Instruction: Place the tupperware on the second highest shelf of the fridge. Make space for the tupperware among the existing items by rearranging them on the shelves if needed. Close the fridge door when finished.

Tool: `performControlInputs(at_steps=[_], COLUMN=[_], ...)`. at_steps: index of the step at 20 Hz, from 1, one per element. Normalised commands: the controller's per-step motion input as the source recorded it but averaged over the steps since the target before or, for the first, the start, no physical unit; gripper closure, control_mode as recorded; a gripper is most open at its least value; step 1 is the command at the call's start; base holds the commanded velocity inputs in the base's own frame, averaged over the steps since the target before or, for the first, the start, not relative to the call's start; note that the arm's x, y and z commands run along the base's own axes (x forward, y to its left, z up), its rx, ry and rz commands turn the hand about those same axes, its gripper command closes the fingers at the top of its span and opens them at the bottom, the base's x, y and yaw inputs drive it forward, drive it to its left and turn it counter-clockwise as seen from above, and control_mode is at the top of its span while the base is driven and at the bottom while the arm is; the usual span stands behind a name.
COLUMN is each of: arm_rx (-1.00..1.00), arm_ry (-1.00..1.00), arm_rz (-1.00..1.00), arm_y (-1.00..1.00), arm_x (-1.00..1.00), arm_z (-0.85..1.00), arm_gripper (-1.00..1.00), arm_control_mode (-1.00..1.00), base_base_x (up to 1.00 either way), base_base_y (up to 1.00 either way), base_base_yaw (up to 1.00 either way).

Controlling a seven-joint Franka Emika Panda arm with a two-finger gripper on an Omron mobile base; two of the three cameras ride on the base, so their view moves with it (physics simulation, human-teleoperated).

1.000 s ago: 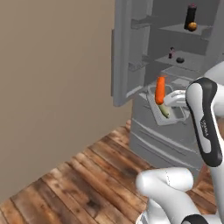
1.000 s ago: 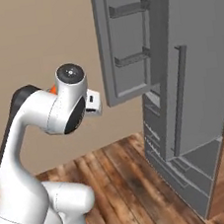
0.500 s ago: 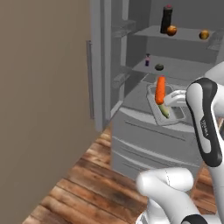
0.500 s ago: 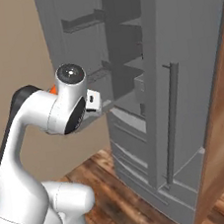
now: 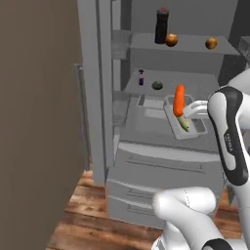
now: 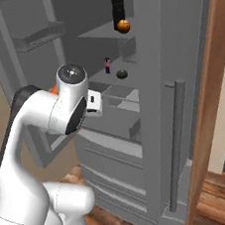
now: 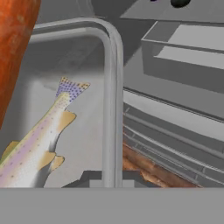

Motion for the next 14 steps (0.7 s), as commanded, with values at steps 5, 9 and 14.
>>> performControlInputs(at_steps=[5,9,14], arm_rx=[0.00,0.00,0.00], arm_ry=[0.00,0.00,0.00], arm_rz=[0.00,0.00,0.00], arm_y=[0.00,0.00,0.00], arm_x=[0.00,0.00,0.00], arm_z=[0.00,0.00,0.00], arm_gripper=[1.00,1.00,1.00], arm_control_mode=[1.00,1.00,1.00], base_base_x=[0.66,0.64,0.70], base_base_y=[0.44,0.31,0.00], base_base_yaw=[-0.46,-0.43,-0.34])
